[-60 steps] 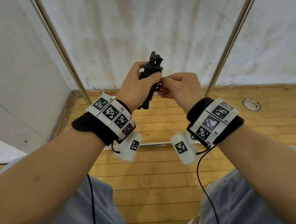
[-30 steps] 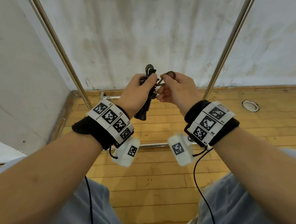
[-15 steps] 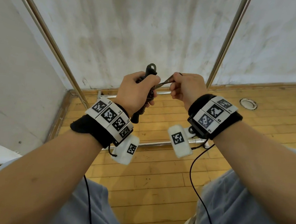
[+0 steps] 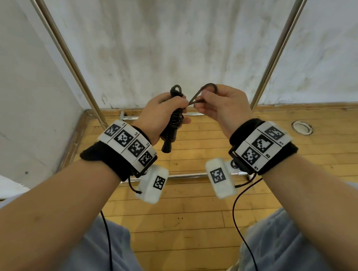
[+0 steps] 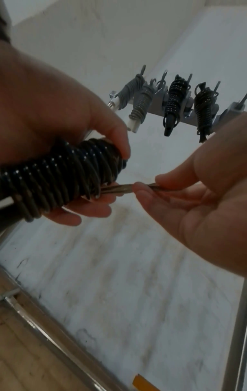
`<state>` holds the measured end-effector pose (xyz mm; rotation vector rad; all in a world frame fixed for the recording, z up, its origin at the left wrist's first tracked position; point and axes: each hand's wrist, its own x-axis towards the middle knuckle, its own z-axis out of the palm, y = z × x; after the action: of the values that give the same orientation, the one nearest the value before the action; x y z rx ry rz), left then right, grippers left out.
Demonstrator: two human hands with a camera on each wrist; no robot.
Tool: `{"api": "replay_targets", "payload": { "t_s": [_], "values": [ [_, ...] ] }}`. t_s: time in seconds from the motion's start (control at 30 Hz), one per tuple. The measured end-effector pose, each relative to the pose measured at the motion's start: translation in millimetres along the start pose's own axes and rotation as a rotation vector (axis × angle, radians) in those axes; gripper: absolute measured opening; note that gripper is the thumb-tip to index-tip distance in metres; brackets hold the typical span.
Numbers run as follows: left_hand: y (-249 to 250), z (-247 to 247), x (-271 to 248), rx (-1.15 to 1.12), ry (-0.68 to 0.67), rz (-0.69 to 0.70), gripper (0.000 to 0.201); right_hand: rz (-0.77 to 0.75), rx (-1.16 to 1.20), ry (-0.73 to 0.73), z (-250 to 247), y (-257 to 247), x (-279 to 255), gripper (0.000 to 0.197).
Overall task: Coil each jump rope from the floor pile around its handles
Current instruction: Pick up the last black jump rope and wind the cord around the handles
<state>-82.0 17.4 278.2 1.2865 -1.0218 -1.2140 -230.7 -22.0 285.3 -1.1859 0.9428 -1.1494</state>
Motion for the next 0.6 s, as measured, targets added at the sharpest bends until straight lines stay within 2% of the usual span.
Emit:
{"api": "replay_targets", "payload": {
  "t_s": [0.17,0.2,0.27,0.37,0.43,0.57,0.6],
  "values": [
    [11.2,4.9,-0.6,0.068,-0.044,0.053,0.029,-0.155,-0.084,0.039,2.7,-14.2,-1.9,0.009],
    [13.5,7.5,-1.6,0.103,-0.043,0.064,0.027,-0.200,-0.122,0.048,4.2,-17.1,-2.3,0.013],
    [17.0,13.1,-3.5,0.138,-0.037,0.088,0.010,-0.287,-0.203,0.062,7.2,-22.4,-3.1,0.019],
    [22.9,16.5,-7.6,0.162,-0.019,0.114,0.012,-0.367,-0.304,0.065,9.8,-29.9,-5.1,0.021],
    [30.1,15.6,-11.0,0.232,0.003,0.166,0.004,-0.383,-0.336,0.042,10.9,-36.0,-8.0,0.022],
    [53.4,16.8,-19.2,0.306,-0.033,0.295,0.018,-0.397,-0.340,0.017,12.1,-56.4,-14.1,0.021],
    [60.4,18.5,-22.1,0.319,-0.030,0.323,0.015,-0.408,-0.337,0.019,12.5,-63.6,-15.8,0.020]
  ]
}}
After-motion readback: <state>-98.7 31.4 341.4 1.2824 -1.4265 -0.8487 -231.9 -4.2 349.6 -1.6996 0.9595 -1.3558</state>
